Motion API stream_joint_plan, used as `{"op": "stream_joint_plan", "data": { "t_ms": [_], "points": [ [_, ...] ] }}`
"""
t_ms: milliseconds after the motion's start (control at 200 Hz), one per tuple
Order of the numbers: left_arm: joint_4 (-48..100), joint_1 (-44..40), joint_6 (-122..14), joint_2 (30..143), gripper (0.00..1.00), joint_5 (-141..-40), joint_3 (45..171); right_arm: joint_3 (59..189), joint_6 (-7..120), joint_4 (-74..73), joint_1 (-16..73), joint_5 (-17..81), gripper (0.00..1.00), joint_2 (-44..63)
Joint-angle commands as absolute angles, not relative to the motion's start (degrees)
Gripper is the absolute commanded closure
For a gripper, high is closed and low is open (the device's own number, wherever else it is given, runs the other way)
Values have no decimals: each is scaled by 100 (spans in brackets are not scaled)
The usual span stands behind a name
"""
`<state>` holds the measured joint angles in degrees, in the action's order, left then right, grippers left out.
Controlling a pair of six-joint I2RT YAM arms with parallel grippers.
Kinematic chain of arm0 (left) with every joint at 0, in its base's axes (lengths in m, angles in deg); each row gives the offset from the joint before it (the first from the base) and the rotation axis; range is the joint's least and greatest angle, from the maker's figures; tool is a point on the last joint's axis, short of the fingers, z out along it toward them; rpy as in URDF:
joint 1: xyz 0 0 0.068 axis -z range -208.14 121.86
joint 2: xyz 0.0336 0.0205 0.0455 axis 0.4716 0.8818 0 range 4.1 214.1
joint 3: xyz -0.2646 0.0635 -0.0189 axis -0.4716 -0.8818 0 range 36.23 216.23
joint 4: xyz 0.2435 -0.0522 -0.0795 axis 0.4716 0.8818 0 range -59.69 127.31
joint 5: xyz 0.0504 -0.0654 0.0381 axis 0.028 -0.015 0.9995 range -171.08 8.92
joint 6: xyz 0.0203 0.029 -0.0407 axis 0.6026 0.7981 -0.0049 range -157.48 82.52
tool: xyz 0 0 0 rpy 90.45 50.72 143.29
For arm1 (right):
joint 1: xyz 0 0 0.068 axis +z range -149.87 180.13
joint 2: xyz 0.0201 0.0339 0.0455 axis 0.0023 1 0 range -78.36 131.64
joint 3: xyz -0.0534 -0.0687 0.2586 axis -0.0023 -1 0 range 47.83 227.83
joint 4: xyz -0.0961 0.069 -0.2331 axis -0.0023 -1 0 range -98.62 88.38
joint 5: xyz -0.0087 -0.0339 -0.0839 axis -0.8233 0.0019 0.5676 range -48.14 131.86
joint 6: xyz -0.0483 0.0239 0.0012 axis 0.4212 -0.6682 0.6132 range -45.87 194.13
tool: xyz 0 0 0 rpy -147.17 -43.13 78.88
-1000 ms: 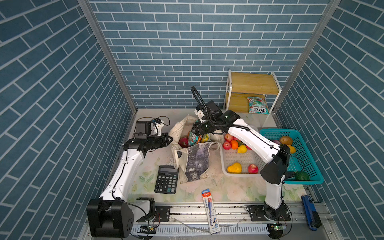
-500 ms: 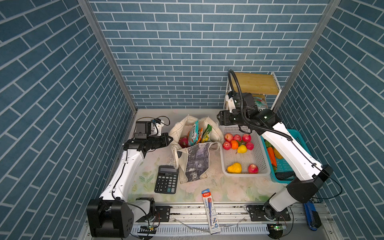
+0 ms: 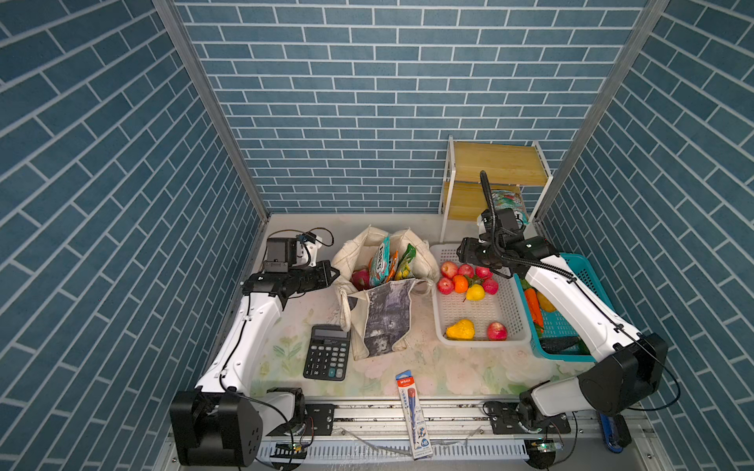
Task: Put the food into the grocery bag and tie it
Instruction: 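Raise the tote handle with the left gripper while the right gripper reaches the other handle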
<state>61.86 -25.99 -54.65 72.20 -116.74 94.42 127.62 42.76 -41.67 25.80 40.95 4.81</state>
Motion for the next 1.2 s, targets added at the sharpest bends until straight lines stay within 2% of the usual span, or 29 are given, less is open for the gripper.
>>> {"op": "stream_joint_plan", "data": {
  "t_ms": [0, 95, 300, 495, 970, 1090, 1195],
  "points": [
    [6062, -2656, -5409, 7208, 100, -11624, 9388, 12647, 3975, -3875, 2550, 3751, 37, 629],
    [6050, -2656, -5409, 7196, 100, -11615, 9380, 12557, 3933, -3750, 2548, 3716, 37, 731],
    [6051, -2656, -5420, 7213, 100, -11607, 9380, 12361, 3703, -3252, 2553, 2859, 39, 1011],
    [6055, -2656, -5409, 7221, 100, -11597, 9380, 12285, 3472, -2956, 2589, 2481, 43, 1336],
    [6072, -2656, -5405, 7224, 100, -11597, 9380, 12229, 3414, -2834, 2775, 2292, 52, 1734],
    [6072, -2656, -5407, 7222, 100, -11597, 9380, 12228, 3405, -2834, 2773, 2228, 57, 1761],
    [6066, -2656, -5407, 7213, 100, -11602, 9380, 12241, 3397, -2849, 2782, 2150, 67, 1770]
  ]
}}
